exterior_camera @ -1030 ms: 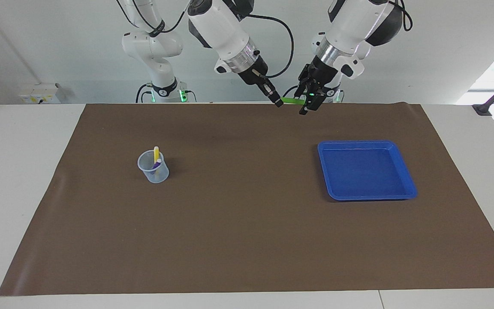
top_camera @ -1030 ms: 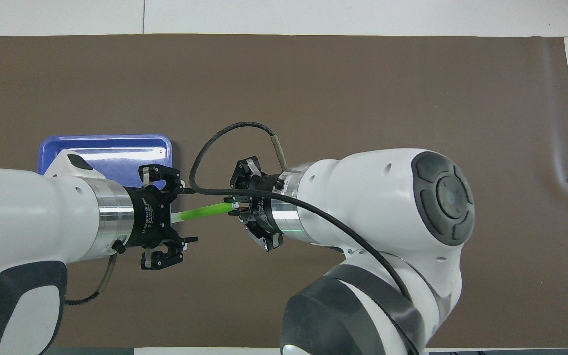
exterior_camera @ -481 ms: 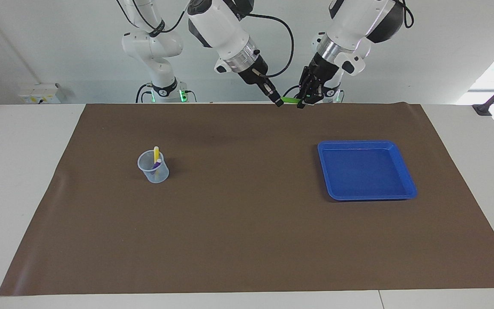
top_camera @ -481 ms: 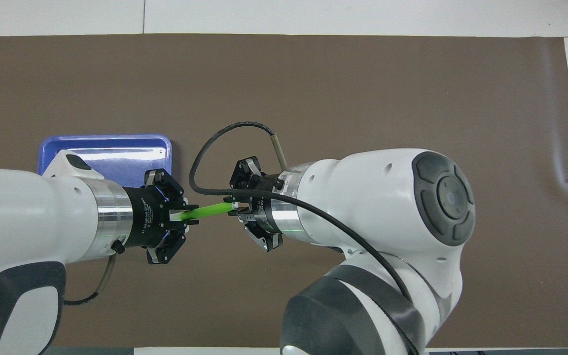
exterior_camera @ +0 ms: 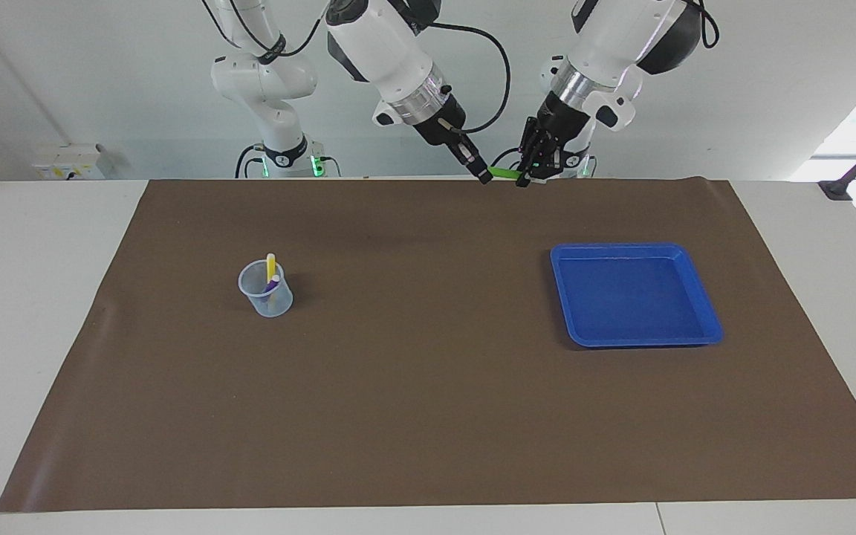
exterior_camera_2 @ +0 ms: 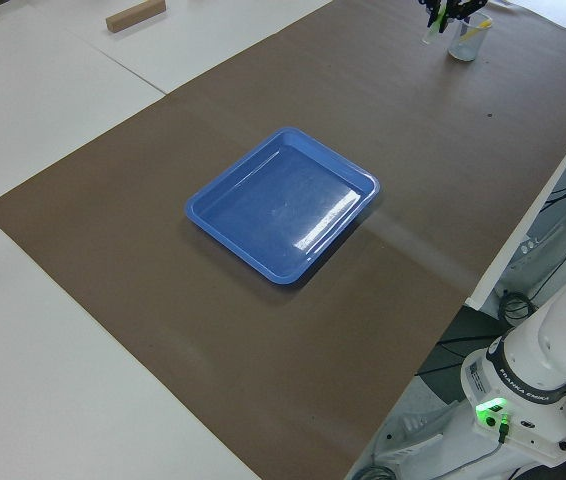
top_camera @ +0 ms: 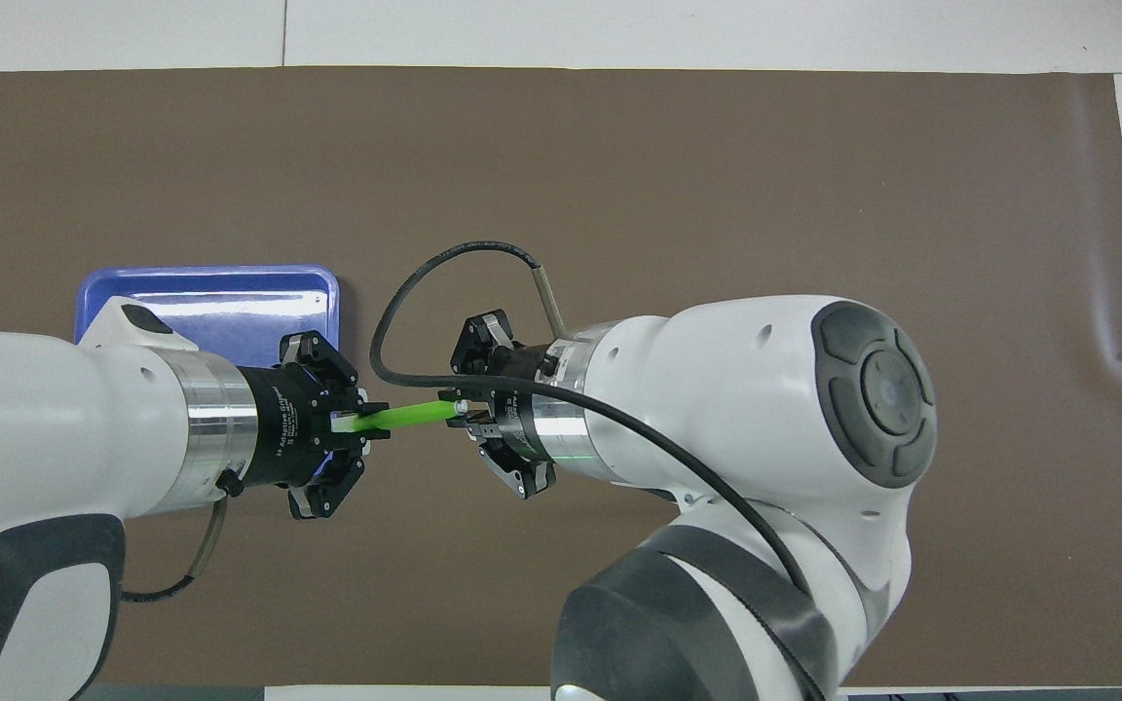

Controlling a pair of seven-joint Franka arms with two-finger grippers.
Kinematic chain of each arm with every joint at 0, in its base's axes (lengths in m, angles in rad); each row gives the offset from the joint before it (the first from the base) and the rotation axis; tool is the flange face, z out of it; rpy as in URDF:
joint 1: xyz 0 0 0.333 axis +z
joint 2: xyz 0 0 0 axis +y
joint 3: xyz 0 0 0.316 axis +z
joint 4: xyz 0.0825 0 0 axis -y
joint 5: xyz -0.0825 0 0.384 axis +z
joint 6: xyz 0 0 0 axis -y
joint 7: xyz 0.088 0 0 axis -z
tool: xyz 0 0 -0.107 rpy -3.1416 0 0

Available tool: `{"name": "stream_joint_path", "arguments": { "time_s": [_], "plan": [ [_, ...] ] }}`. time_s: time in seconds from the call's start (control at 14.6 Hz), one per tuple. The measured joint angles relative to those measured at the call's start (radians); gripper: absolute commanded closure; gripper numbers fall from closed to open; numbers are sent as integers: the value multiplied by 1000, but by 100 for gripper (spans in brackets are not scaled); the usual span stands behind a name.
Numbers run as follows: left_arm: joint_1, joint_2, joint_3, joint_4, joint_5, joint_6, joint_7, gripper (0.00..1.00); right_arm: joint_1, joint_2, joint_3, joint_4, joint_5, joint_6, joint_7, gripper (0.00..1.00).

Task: Right arm passes pens to left for tray arrangement
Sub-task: 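Lower the green pen into the blue tray with the left gripper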

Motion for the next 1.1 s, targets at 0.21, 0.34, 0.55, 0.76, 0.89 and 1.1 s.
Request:
{"name": "stream_joint_path", "arguments": {
  "time_s": [0.21, 0.34, 0.55, 0.76, 0.89, 1.1],
  "plan": [
    [3, 0, 0, 0, 0, 0, 0, 100, -1, 0, -5, 1, -14, 0, 0, 1],
    [7, 0, 3, 0, 1, 0, 0, 100, -2, 0, -21, 2, -58, -3, -7, 0],
    [14, 0, 4, 0, 1, 0, 0, 100, -3, -1, -58, 2, -133, -52, -91, 0],
    [24, 0, 5, 1, 6, 12, 31, 100, -5, -9, -125, -3, -204, -152, -278, 0],
    [58, 0, 6, 0, 8, 13, 148, 100, -9, -21, -179, -23, -251, -211, -453, 0],
    [157, 8, 10, -7, 9, 5, 433, 100, -16, -52, -254, -92, -327, -248, -732, 0]
  ]
}}
